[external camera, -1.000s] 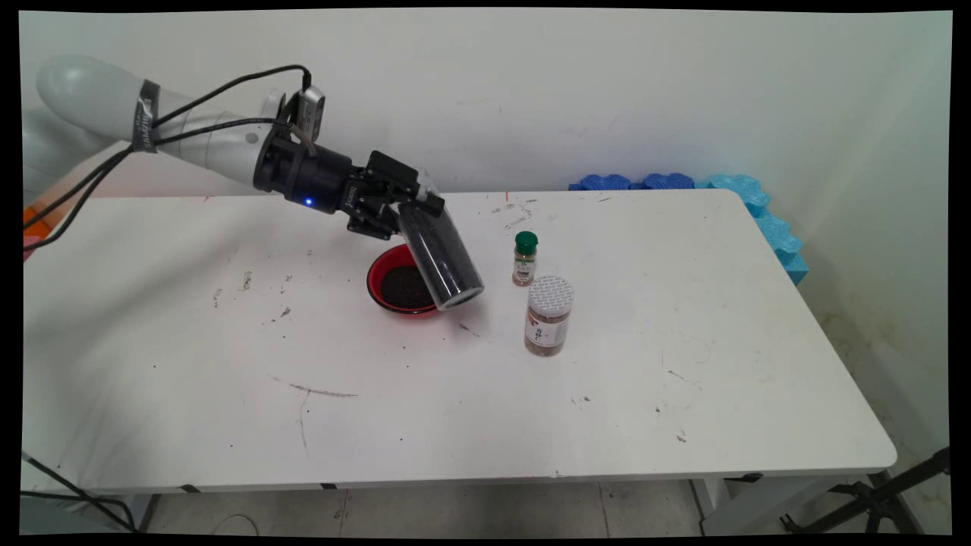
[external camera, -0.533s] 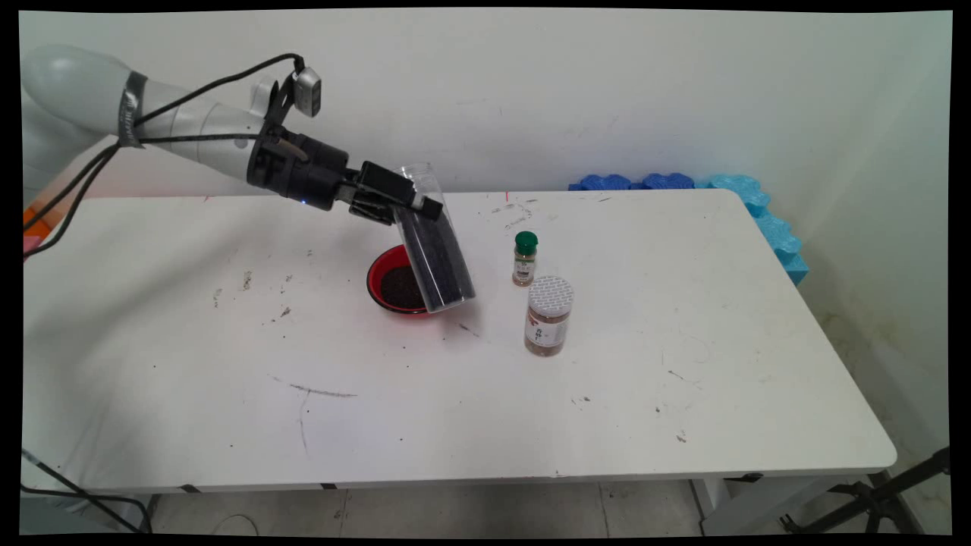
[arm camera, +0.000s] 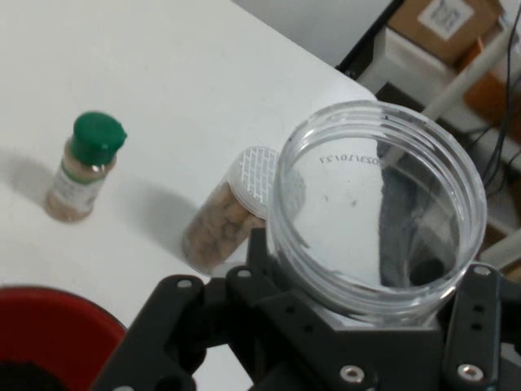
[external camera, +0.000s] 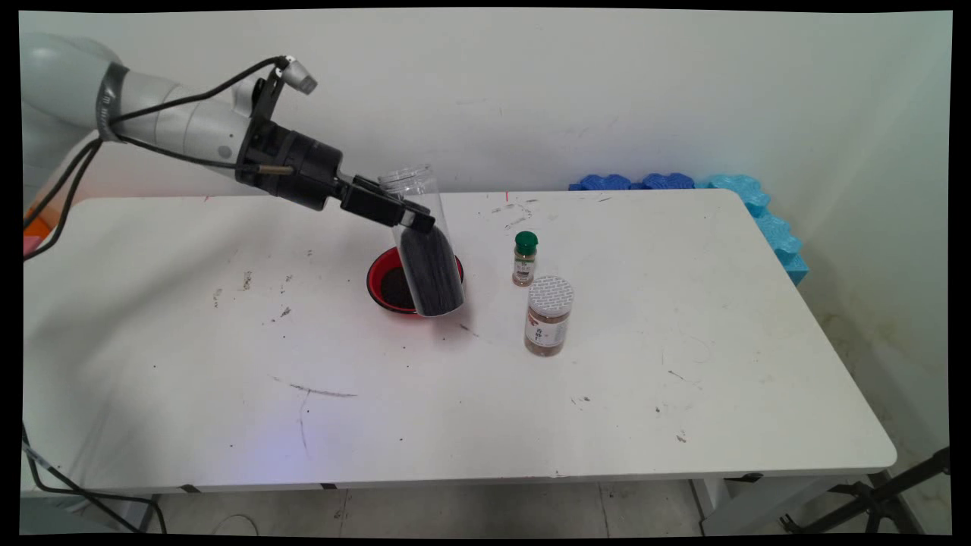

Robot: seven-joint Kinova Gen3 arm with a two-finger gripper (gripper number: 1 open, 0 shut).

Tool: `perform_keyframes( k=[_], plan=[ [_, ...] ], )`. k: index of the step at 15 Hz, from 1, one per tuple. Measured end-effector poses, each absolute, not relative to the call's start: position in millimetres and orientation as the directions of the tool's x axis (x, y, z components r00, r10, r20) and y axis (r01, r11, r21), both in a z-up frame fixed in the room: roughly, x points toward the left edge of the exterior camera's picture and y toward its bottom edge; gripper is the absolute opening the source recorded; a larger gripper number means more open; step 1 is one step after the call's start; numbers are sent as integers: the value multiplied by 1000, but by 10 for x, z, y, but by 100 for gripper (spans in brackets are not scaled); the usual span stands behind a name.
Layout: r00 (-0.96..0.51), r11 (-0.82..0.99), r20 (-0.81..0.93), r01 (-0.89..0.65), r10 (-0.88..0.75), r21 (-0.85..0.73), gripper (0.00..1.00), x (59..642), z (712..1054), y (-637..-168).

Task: Pour the black seasoning powder in the red bowl

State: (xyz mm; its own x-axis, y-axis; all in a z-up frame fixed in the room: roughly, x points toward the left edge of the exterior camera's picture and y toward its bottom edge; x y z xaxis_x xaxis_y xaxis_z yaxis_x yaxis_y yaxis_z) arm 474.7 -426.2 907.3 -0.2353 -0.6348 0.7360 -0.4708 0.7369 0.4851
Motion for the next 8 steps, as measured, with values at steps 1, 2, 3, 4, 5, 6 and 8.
perform_keyframes(
  k=[1,2,3,4,5,6,8],
  plan=[
    [-258,766,758,-461,-599,448,0,4741,9099,-4246],
    [-281,797,782,-449,-556,405,0,4735,9131,-4229],
    [-305,826,805,-434,-510,359,0,4729,9163,-4209],
    [-325,850,822,-420,-469,319,0,4723,9190,-4190],
    [-346,873,837,-403,-423,275,0,4716,9220,-4164],
    [-364,891,849,-387,-382,236,0,4708,9247,-4139],
    [-385,910,861,-368,-334,188,0,4699,9281,-4101]
  ],
)
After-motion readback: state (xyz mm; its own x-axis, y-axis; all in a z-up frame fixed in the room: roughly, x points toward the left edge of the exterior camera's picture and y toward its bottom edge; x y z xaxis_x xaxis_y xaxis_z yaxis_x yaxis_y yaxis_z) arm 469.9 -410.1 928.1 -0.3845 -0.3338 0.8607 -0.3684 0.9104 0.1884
